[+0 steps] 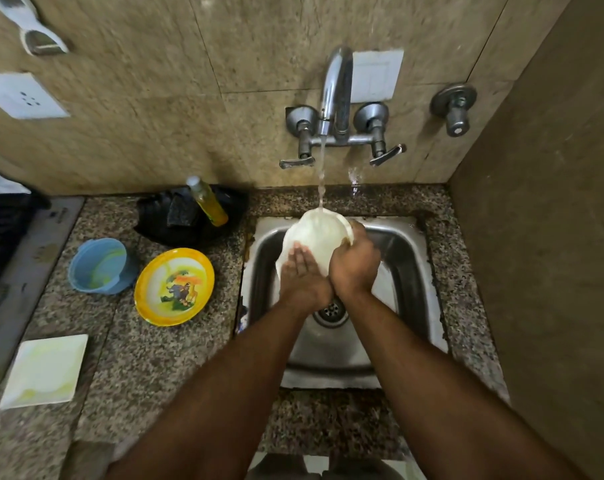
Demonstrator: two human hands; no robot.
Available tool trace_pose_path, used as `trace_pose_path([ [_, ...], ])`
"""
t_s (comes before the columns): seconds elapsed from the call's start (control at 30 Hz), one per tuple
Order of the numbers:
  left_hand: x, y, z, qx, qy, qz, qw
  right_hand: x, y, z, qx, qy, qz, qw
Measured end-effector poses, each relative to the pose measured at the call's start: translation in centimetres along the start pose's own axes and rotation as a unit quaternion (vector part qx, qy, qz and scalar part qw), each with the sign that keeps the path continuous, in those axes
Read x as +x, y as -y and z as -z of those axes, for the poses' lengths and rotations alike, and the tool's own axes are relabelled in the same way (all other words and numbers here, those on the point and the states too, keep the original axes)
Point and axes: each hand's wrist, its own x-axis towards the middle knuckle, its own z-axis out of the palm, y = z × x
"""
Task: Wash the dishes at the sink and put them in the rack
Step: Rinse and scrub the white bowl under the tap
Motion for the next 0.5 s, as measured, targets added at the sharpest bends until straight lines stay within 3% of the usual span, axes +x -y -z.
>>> trace_pose_path([
  [0.1, -0.2, -0.2, 0.5, -0.049, 0.023, 0.008, 0.998, 0.5, 0.7, -0.4, -0.013, -0.003, 0.027, 1.000],
  [0.2, -0.3, 0.4, 0.5, -0.018, -0.004, -0.132, 0.991, 2.2, 0.9, 0.2, -0.011, -0.003, 0.037, 0.999],
  [0.3, -1.2, 1.2, 1.3, -0.058, -0.002, -0.172, 0.983, 2.9, 1.0, 0.3, -0.040, 0.001, 0.062, 0.997],
  [0.5, 0.4, 2.8, 1.8, 0.078, -0.001, -0.087, 0.993, 2.1, -0.2, -0.1, -0.033, 0.025, 0.067, 0.997],
])
